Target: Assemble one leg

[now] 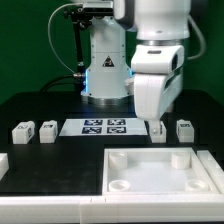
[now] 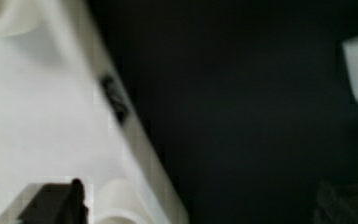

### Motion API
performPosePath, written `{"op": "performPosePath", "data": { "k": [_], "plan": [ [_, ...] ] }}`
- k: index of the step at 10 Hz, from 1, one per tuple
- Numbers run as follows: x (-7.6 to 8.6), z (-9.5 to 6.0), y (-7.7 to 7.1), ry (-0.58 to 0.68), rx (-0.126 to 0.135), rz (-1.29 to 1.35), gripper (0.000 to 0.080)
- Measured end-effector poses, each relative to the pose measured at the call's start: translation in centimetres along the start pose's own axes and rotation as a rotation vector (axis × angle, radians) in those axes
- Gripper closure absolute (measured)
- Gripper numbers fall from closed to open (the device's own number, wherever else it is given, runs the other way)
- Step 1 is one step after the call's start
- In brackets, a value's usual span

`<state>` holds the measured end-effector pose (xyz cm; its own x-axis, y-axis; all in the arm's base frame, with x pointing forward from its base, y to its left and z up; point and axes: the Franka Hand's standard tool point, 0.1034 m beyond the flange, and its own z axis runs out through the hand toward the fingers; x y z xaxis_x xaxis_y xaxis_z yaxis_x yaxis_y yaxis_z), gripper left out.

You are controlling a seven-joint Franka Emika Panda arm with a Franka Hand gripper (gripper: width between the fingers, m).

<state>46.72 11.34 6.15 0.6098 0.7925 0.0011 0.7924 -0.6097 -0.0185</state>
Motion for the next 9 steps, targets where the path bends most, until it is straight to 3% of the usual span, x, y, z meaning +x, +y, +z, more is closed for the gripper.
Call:
{"op": "performPosePath", "data": {
  "k": [1,3,6,7,8,9],
  "plan": [
    [0.9,0.2,-1.9,-0.004,0.002,0.128,0.0151],
    [1.2,0.8,-2.6,0.039,-0.010,0.281,0.0151],
    [1.3,0.9,-3.1,0.039,0.028,0.622,0.0151],
    [1.1,1.1,-3.6,0.030,0.057,0.768,0.0151],
    [1.2,1.0,-4.7,0.024,0.059,0.790,0.0151],
    [0.7,1.3,-5.8,-0.037,0.077,0.807,0.0151]
  ]
}}
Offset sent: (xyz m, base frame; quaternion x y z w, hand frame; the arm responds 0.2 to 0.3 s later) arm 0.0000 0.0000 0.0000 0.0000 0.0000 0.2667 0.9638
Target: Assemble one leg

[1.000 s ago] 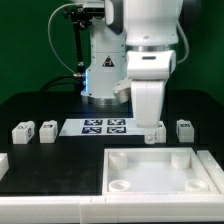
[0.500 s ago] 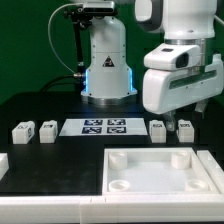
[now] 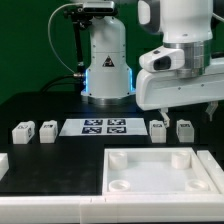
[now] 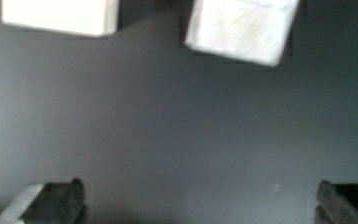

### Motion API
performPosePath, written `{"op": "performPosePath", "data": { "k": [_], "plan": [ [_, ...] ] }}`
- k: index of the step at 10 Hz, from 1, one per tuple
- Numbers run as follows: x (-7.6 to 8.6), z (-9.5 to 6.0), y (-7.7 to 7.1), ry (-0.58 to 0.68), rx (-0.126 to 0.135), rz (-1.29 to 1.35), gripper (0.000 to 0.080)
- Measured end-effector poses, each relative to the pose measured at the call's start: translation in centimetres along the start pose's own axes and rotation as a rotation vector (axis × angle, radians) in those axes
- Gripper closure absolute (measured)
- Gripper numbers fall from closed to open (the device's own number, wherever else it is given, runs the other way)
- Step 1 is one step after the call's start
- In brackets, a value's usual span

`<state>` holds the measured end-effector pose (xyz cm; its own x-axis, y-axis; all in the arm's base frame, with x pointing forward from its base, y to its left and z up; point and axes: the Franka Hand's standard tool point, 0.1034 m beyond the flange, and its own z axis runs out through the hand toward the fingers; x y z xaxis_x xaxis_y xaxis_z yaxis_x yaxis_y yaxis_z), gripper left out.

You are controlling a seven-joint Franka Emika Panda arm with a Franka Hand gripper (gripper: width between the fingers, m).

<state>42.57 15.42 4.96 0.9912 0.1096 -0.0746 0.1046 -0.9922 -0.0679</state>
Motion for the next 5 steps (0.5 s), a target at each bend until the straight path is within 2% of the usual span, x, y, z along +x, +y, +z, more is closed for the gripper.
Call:
{"op": "performPosePath", "data": {
  "k": [1,2,3,5],
  "plan": [
    [-0.7,0.3,-0.2,-0.040,0.003,0.038,0.0151],
    [-1.7,0.8,-0.7,-0.146,-0.003,0.061,0.0151],
    [-2.0,1.0,-1.2,-0.277,-0.015,0.063,0.0151],
    [-1.4,1.0,-1.3,-0.482,-0.021,0.070,0.0151]
  ]
}}
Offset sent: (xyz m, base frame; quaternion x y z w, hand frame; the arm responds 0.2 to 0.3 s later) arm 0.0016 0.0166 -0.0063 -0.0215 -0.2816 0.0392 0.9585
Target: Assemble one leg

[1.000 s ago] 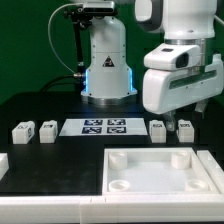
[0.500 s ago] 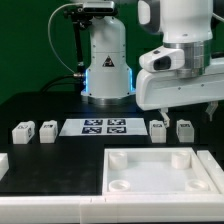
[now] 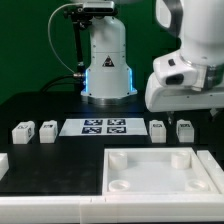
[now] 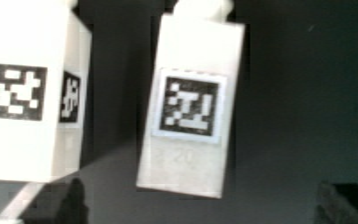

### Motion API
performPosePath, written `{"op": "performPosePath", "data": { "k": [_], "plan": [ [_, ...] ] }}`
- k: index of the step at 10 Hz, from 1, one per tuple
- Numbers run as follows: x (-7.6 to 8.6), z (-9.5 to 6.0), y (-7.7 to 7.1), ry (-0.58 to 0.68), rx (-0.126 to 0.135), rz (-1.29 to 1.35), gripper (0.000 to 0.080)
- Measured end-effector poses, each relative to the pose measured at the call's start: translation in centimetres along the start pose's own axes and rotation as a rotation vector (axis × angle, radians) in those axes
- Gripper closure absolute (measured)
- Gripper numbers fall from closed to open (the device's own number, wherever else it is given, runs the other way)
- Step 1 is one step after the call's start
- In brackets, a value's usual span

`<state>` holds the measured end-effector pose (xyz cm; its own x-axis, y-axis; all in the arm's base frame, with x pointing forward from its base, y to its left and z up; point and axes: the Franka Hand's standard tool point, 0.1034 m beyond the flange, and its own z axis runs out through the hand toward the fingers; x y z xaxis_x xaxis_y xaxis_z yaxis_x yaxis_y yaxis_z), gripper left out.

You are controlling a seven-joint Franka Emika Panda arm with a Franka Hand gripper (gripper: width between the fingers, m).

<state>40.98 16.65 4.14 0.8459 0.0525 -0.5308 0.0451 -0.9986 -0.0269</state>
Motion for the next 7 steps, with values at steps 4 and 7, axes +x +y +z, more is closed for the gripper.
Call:
{"op": "performPosePath", "data": {
  "k": [4,7],
  "plan": [
    [0.0,1.1,0.2,-0.349,-0.017,0.056,0.0151],
    [0.2,3.2,-0.4,-0.343,-0.018,0.114,0.0151]
  ]
}}
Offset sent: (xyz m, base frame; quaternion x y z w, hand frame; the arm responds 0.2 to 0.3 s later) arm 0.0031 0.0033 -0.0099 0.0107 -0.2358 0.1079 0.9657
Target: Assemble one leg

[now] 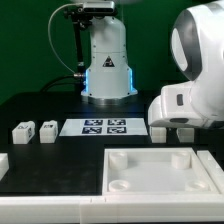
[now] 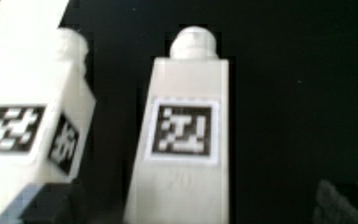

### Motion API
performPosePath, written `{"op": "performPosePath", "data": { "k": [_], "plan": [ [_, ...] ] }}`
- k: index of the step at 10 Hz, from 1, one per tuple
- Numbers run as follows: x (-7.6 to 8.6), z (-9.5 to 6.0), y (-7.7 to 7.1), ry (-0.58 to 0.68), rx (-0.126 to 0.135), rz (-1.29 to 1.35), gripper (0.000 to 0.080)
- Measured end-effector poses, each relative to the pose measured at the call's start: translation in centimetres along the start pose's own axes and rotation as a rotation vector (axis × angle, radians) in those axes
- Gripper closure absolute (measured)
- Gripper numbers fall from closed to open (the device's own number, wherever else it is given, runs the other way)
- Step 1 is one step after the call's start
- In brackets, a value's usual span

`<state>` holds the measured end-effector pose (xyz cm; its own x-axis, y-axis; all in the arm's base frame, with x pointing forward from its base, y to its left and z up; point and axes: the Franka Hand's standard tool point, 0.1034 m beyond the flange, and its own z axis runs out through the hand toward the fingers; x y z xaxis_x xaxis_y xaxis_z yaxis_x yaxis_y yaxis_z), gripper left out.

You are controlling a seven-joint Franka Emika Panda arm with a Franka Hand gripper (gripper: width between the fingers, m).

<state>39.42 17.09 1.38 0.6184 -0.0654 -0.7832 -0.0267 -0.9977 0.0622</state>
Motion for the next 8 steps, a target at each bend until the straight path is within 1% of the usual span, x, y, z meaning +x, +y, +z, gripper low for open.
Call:
{"op": "performPosePath", "data": {
  "k": [1,2,3,4,5,8],
  "plan": [
    [0.07,-0.12,0.01,0.002,0.001,-0.008,0.0151],
    [0.07,-0.09,0.03,0.002,0.001,-0.007,0.0288],
    [0.07,-0.08,0.02,0.001,0.001,-0.007,0.0288],
    [0.07,-0.08,0.02,0.001,0.001,-0.007,0.0426],
    [0.01,-0.09,0.00,0.000,0.000,-0.008,0.0509],
    [0.00,-0.10,-0.02,0.000,0.000,-0.008,0.0509]
  ]
}}
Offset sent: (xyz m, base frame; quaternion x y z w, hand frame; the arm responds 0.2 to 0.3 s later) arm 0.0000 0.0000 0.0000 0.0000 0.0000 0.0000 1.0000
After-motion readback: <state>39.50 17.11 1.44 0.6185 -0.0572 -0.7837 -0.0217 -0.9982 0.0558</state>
